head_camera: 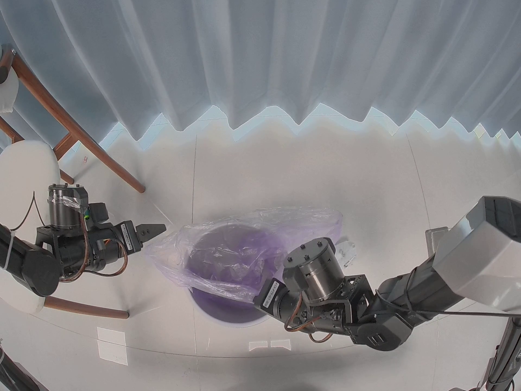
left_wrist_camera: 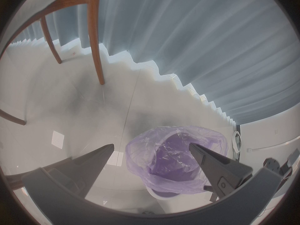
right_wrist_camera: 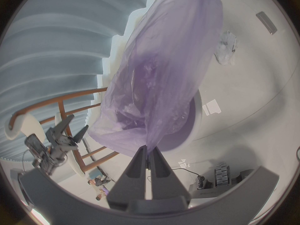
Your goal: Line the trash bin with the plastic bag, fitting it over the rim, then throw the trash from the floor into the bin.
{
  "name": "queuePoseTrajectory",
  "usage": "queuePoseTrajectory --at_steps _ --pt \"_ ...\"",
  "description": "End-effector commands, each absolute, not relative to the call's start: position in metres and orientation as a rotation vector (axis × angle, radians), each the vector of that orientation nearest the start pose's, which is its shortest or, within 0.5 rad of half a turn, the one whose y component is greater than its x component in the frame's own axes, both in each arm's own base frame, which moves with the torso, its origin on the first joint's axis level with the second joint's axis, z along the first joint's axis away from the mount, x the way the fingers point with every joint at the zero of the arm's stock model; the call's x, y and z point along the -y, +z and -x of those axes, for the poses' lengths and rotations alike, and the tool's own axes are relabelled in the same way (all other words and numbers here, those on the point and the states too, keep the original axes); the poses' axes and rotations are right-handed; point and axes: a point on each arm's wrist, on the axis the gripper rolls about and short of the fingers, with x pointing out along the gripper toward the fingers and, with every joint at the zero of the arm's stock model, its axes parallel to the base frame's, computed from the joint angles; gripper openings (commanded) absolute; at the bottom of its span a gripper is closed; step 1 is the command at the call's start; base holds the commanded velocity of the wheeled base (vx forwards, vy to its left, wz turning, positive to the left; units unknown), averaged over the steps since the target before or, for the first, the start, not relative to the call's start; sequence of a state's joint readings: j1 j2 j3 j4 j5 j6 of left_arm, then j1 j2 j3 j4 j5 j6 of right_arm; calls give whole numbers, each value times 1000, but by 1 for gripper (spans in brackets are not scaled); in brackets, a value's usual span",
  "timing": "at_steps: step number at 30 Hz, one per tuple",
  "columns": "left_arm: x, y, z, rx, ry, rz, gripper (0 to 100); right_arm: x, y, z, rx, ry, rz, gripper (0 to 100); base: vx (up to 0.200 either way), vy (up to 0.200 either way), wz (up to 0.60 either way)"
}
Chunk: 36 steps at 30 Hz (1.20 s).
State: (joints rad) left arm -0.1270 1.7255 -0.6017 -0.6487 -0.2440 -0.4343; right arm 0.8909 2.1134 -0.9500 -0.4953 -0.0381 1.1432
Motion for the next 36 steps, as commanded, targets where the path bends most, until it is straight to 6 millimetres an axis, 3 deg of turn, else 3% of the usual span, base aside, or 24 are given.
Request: queuePoseTrajectory --at_steps 1,8,11,16,22,26,36 --pt "34 164 -267 -475 -251 454 100 -293 55 -206 -996 417 -629 0 0 0 0" --pt "40 130 -284 -568 -260 341 100 -291 38 -187 -1028 477 -448 0 0 0 0" --pt "41 121 -287 -570 -273 338 100 -289 25 -177 -1033 516 -339 0 0 0 0" --pt "50 115 -282 -551 -333 325 100 -293 21 -169 -999 570 -324 0 0 0 0" --pt "63 113 -321 -485 -500 204 100 -295 22 -169 -964 591 -310 0 0 0 0" --pt "68 97 -349 -492 -633 137 100 -295 23 -169 -960 596 -303 0 0 0 0" --pt "91 106 -375 -503 -741 134 100 -296 26 -170 -905 629 -350 0 0 0 0"
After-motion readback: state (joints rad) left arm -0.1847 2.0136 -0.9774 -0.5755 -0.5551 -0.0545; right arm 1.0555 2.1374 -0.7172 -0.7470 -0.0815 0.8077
